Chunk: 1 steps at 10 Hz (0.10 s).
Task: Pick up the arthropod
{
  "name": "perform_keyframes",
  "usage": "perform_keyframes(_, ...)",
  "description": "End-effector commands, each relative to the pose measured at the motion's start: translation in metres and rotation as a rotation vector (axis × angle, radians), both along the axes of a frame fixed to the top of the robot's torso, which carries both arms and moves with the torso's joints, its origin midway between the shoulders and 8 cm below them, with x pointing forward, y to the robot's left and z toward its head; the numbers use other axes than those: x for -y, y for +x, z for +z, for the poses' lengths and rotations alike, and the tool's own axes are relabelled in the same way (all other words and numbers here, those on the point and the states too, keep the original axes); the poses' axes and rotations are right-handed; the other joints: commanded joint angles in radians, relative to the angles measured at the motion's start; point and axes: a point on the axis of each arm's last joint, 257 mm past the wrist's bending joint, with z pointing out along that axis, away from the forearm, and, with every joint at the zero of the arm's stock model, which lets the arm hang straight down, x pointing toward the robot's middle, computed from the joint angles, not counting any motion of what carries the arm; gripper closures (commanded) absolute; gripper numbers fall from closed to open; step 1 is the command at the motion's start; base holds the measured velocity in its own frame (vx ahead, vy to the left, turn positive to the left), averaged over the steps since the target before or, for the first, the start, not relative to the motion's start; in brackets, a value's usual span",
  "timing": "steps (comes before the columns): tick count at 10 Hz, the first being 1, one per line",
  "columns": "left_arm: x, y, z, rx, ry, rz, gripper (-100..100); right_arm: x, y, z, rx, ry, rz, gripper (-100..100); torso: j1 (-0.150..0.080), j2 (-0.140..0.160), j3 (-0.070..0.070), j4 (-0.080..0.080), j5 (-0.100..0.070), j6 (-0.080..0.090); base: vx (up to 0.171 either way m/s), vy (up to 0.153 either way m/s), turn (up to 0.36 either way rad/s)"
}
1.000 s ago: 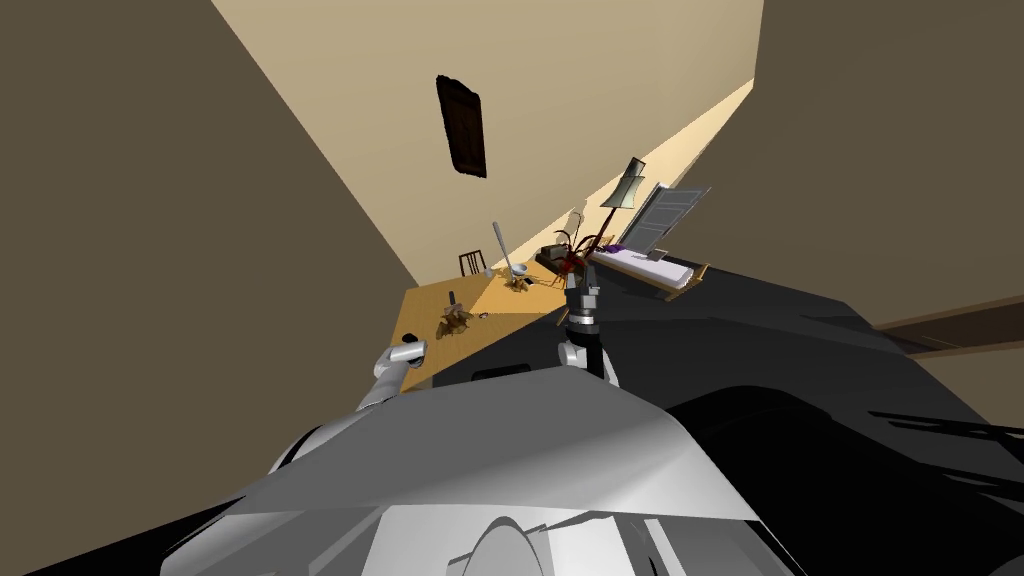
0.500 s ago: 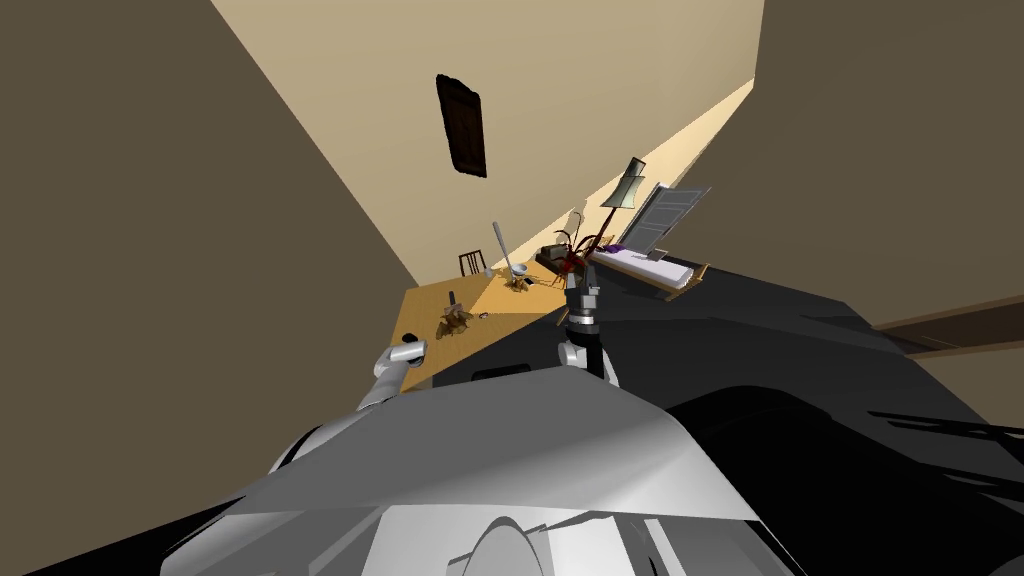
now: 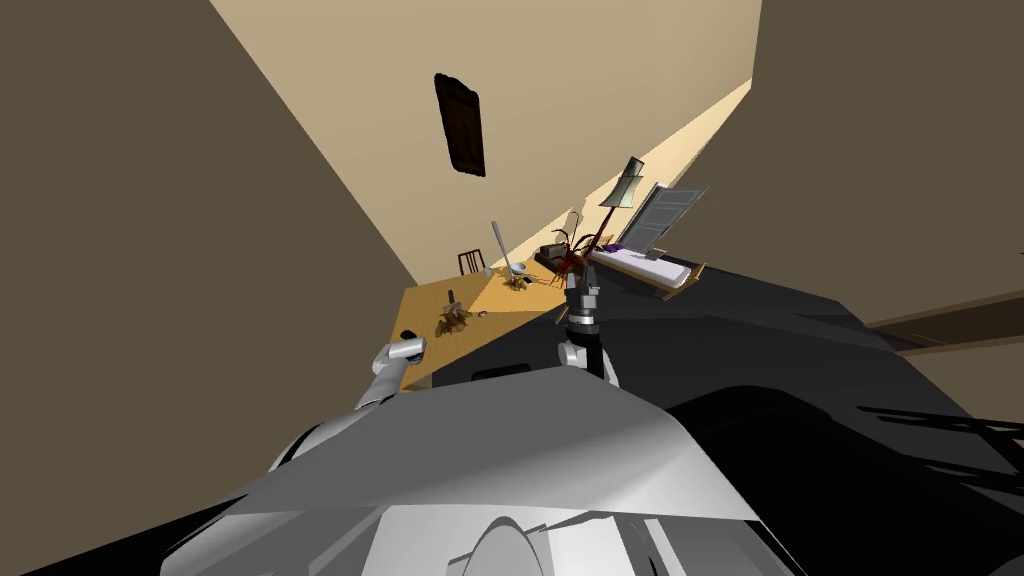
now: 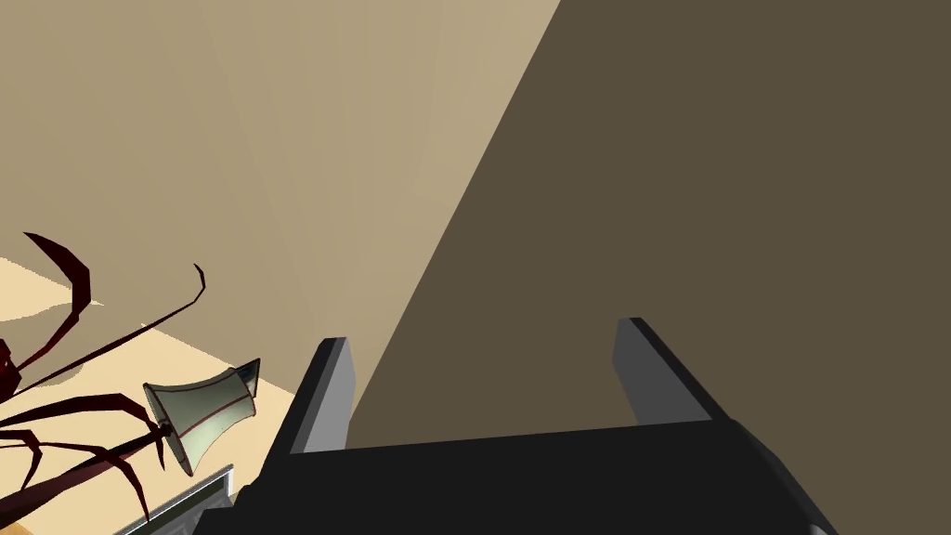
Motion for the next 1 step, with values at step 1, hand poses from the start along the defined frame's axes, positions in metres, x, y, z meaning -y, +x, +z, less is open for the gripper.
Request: perform_keyframes(1,0.0,0.0,0.0,0.0,0.0,0.0,0,0.0,0.0,0.0,0.0,0.0,0.0,0,0.0,0.0,0.0,0.0,0.0,0.0,-0.005,-0.002,0.001)
